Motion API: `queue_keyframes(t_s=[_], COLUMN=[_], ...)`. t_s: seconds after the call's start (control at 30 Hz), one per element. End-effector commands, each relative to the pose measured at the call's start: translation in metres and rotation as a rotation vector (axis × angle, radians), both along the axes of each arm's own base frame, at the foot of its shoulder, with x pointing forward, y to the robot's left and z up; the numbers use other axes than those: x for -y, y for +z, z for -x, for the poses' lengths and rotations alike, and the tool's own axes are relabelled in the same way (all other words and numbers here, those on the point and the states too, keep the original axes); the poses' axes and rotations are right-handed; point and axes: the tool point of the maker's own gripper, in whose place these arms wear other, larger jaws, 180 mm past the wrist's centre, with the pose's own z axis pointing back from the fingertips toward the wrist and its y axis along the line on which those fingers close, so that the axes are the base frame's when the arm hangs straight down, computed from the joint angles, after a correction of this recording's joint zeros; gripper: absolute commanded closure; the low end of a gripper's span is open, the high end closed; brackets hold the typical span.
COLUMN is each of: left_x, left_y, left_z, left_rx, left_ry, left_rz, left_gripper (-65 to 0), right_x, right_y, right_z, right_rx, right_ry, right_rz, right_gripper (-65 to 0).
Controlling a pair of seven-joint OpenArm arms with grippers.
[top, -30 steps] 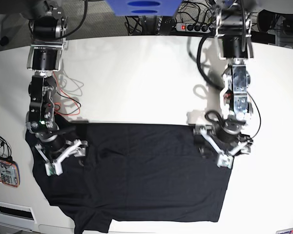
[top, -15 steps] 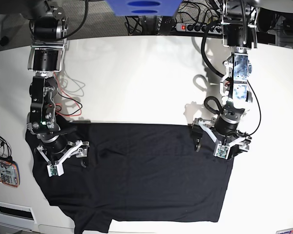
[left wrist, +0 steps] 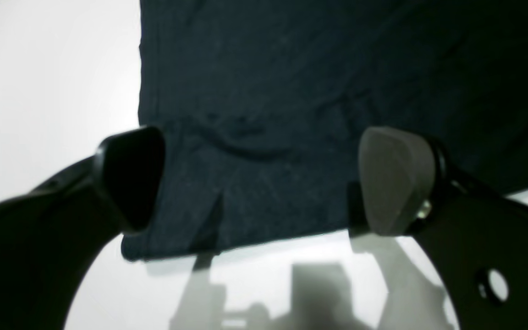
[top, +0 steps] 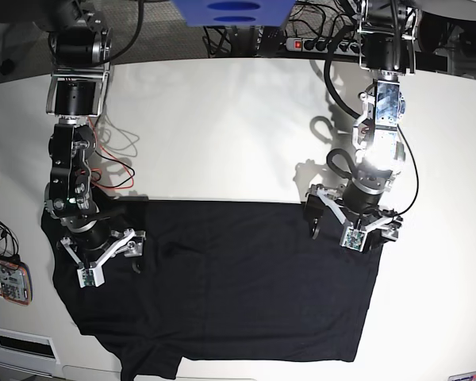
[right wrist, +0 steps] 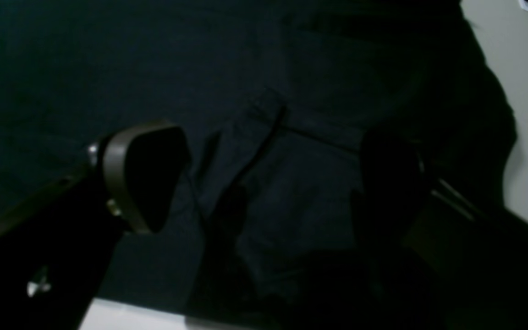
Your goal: Fold the T-shirt properly
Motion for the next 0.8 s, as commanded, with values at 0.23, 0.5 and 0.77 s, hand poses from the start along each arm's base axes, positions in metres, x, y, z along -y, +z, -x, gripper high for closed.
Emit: queue_keyframes(t_s=[0.23,0.5,0.77], left_x=[0.009,0.02,0.0], left_y=[0.028,0.036,0.05], left_z=[0.003,0.005,-0.002], left_rx=[-0.042,-0.098,-0.114], left_ry=[-0.051,-0.147,-0.121], left_rz=[-0.059,0.145,0.239], left_gripper=[-65.0,-65.0,-65.0], right_x=[0.003,-0.032,-0.041], right_y=[0.026,-0.019,-0.001], right_z=[-0.012,0.019,0.016], right_rx=[0.079,-0.031,0.02], right_ry=[0.001,0.103,0.126], right_rz=[0.002,0.021,0.028], right_gripper=[-59.7,-59.7,-59.7])
